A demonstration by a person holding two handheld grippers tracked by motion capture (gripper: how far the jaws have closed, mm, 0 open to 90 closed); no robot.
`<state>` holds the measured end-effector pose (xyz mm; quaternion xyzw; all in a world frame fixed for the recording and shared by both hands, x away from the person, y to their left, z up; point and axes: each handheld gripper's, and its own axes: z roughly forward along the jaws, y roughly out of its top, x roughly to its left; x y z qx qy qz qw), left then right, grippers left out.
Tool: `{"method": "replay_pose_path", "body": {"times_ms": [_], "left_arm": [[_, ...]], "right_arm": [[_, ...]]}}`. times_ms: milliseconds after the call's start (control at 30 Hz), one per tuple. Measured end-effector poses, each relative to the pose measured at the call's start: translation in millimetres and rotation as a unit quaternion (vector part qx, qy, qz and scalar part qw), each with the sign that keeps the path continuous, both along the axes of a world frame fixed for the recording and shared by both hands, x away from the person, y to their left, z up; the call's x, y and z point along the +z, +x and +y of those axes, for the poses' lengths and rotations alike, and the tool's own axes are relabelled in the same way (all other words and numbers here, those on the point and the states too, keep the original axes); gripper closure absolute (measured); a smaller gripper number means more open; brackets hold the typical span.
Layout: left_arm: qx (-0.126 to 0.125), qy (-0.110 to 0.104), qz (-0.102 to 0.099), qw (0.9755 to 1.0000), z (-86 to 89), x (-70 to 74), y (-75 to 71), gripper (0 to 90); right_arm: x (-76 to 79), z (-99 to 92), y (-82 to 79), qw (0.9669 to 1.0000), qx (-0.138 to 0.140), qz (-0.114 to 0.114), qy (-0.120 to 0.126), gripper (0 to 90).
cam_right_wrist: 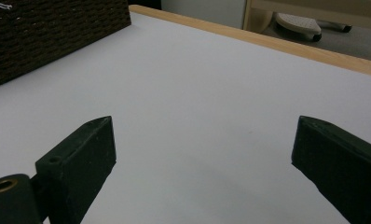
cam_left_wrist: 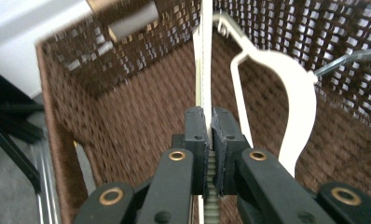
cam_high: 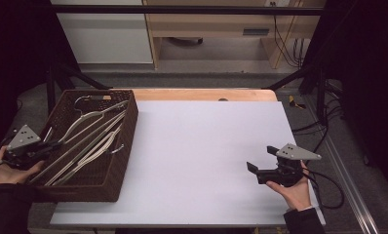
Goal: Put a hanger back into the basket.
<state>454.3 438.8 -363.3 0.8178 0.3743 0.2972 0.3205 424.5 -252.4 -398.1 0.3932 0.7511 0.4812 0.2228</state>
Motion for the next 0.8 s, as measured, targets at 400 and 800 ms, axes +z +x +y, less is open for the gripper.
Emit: {"method": "replay_pose_path", "body": {"times_ms": [400, 800], "left_arm": [[0.021, 0.085, 0.091, 0.9920, -7.5, -9.2, 6.8, 84.7], [-0.005, 0.050, 0.056, 0.9972, -22.8, 19.8, -8.8, 65.7]], "right_arm": [[0.0, -0.1, 0.0, 1.0000, 0.002, 0.000, 0.002, 6.5], [2.8, 1.6, 1.9, 0.9999, 0.001, -0.004, 0.011, 6.2]]}}
